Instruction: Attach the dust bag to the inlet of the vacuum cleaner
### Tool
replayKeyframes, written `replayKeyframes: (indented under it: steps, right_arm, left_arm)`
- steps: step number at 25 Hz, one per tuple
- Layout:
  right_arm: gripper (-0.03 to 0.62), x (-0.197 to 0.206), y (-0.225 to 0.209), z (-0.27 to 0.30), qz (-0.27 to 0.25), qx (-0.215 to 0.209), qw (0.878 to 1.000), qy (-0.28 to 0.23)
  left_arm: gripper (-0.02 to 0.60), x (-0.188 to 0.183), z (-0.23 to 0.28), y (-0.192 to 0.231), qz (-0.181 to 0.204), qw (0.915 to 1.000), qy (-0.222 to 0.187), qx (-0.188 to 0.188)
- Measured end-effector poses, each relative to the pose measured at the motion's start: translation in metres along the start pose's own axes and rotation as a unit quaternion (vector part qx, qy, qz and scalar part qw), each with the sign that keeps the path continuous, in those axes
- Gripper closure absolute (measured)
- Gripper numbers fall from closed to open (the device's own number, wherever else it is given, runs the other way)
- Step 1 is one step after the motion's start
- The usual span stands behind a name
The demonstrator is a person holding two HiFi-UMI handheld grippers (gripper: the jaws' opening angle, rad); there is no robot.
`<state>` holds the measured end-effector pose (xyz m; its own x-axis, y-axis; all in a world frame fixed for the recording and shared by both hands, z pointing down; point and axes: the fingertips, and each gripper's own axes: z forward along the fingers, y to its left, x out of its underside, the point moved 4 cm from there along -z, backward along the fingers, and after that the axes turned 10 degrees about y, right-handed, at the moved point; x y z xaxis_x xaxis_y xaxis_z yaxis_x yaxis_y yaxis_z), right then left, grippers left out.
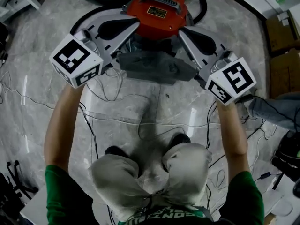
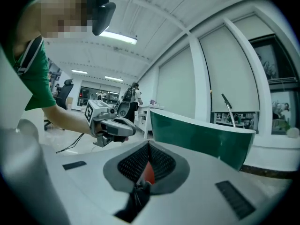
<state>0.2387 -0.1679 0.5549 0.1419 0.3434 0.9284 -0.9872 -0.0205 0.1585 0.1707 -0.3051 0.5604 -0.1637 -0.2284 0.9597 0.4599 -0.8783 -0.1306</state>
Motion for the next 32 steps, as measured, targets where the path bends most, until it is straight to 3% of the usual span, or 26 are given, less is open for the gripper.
replayKeyframes:
  steps: [4,7,18,23,32]
  right_arm:
    - [0.586,-0.042,0.002,-0.016,0.034,-0.023,0.998,0.042]
    - [0.586,-0.089,0.004,-0.041,0.067,-0.035,0.995,0.066]
    - [0.586,-0.285,0.022,-0.141,0.151,-0.01,0.981,0.117]
    - [0.586,-0.375,0.05,-0.177,0.173,-0.002,0.977,0.124]
    - [0.586,-0.485,0.107,-0.221,0.201,0.031,0.973,0.11]
  left_arm:
    - [0.577,-0.037,-0.021,0.002,-0.059,0.9979,0.026,0.005]
    - [0.578,-0.084,-0.049,0.0,-0.1,0.9943,0.036,0.001]
    - [0.578,-0.269,-0.176,-0.015,-0.188,0.9801,0.054,-0.033]
    - [0.578,-0.334,-0.23,-0.029,-0.204,0.975,0.077,-0.043]
    - [0.578,-0.429,-0.314,-0.056,-0.235,0.9694,0.051,-0.05]
